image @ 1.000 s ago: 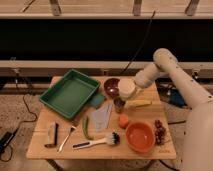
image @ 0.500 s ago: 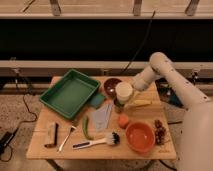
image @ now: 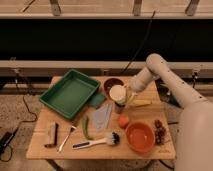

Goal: Stack cups into tray

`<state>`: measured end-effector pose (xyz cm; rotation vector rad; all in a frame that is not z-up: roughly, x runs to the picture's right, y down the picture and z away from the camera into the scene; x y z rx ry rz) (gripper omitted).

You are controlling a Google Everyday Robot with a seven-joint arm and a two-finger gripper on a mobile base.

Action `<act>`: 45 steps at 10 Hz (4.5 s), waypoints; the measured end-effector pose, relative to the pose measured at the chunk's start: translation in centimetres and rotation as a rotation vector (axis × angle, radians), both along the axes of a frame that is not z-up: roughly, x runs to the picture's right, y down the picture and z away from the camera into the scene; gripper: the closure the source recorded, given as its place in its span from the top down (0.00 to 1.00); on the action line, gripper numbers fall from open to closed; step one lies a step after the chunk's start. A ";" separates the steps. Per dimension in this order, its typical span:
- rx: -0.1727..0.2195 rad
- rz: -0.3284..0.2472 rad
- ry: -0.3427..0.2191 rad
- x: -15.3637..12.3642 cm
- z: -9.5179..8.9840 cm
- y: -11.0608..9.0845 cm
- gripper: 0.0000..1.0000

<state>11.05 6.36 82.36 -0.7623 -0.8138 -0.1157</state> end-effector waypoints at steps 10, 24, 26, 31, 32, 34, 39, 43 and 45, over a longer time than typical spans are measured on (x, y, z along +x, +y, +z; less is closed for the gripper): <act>-0.022 0.002 -0.022 -1.6 1.0 0.7 0.51; -0.037 0.060 -0.015 0.5 1.6 0.5 0.80; -0.037 0.059 -0.015 0.5 1.6 0.5 0.80; -0.039 0.106 -0.073 1.5 2.2 0.2 0.80; -0.049 0.134 -0.109 1.6 2.8 0.7 0.80; -0.047 0.182 -0.163 1.2 3.6 1.2 0.80; -0.049 0.205 -0.227 -1.0 4.6 2.5 0.80; -0.060 0.191 -0.242 -2.2 5.2 3.5 0.70; -0.064 0.192 -0.245 -2.6 5.4 3.7 0.49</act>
